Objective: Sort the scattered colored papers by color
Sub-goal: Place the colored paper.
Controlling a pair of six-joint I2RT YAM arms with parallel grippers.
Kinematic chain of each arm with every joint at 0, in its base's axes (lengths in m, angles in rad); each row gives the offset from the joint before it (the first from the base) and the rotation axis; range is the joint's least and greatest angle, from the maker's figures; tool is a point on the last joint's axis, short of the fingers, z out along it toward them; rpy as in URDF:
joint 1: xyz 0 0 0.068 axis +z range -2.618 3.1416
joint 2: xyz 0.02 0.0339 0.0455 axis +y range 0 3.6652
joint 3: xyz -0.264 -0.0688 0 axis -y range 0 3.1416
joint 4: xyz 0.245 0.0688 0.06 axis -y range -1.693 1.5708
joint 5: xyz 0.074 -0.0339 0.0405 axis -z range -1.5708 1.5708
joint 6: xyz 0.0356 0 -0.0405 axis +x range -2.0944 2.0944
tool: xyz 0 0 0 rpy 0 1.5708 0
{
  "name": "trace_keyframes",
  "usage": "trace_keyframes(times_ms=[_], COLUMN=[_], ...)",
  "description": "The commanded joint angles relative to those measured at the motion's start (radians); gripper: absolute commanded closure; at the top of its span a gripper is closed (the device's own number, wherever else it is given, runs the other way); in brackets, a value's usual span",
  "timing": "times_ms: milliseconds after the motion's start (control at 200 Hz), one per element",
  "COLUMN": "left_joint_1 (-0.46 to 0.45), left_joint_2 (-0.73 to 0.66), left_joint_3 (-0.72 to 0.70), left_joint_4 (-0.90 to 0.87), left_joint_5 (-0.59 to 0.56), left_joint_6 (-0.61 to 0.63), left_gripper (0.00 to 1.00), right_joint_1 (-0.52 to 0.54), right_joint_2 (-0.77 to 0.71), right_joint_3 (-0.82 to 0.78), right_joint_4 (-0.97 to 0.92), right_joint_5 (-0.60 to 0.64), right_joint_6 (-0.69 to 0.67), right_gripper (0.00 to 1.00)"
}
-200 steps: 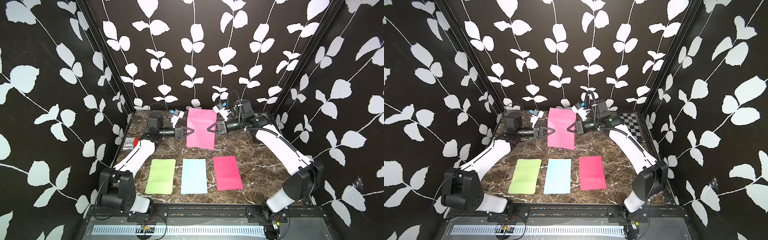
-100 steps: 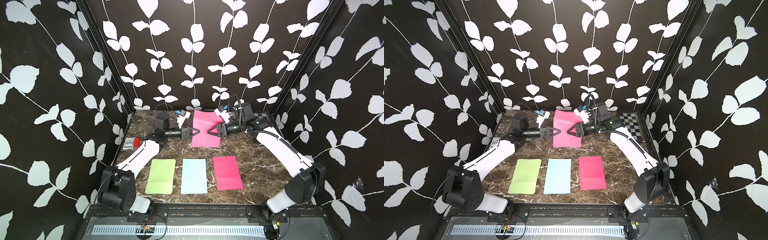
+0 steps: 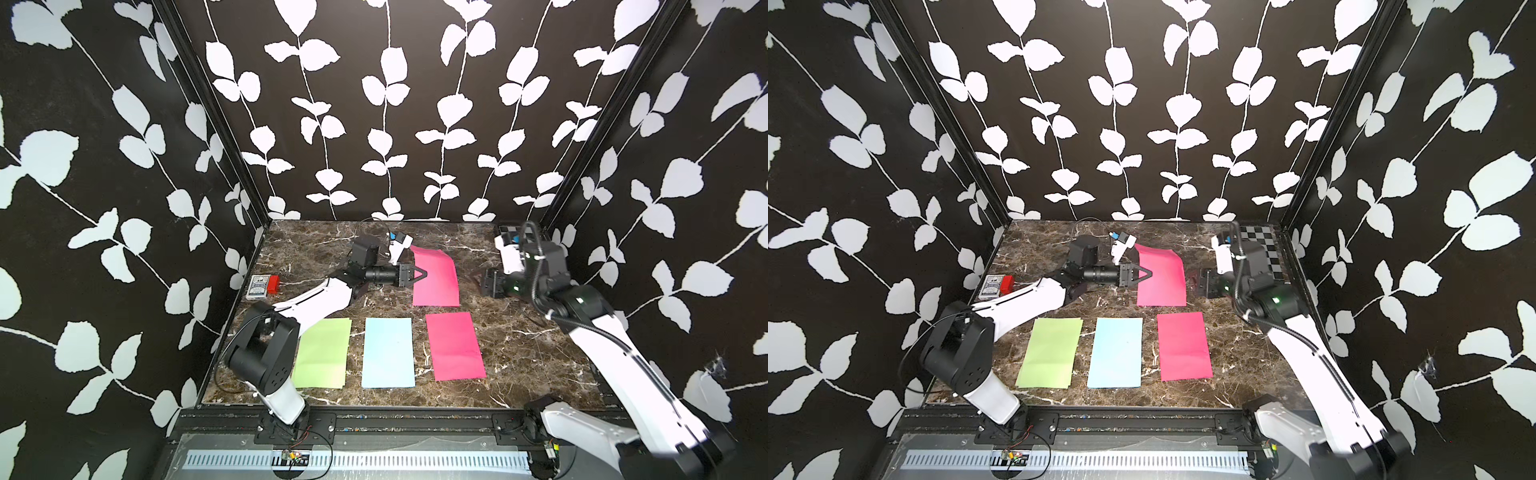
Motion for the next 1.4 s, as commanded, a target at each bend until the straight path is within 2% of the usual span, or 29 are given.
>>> trace_keyframes(times_ms=[0, 100, 320, 715, 945, 1396], left_joint_1=[-0.049, -0.109, -0.255, -0.38, -0.395, -0.412], left_joint_2=[0.042, 0.083, 0.12, 0.021, 0.07, 0.082], left_joint_3=[0.022, 0.03, 0.044, -0.172, -0.266, -0.256], left_joint_4=[0.103, 0.141, 0.129, 0.1, 0.173, 0.172], left_joint_5=[-0.112, -0.19, -0.31, -0.471, -0.456, -0.431], left_joint_6=[-0.149, -0.249, -0.362, -0.483, -0.552, -0.557], left_gripper=[1.0, 1.0, 1.0, 1.0, 1.0, 1.0], right_joint_1=[-0.017, -0.027, -0.034, -0.037, -0.039, -0.041], right_joint_2=[-0.054, -0.076, -0.058, -0.043, -0.034, -0.009], right_joint_3=[-0.083, -0.112, -0.144, -0.203, -0.215, -0.226], right_joint_4=[0.001, 0.004, 0.03, 0.08, 0.093, 0.092], right_joint_5=[0.147, 0.154, 0.119, 0.077, 0.062, 0.062], right_joint_6=[0.027, 0.038, 0.048, 0.073, 0.082, 0.078], right_gripper=[0.21, 0.2, 0.2, 0.19, 0.2, 0.2])
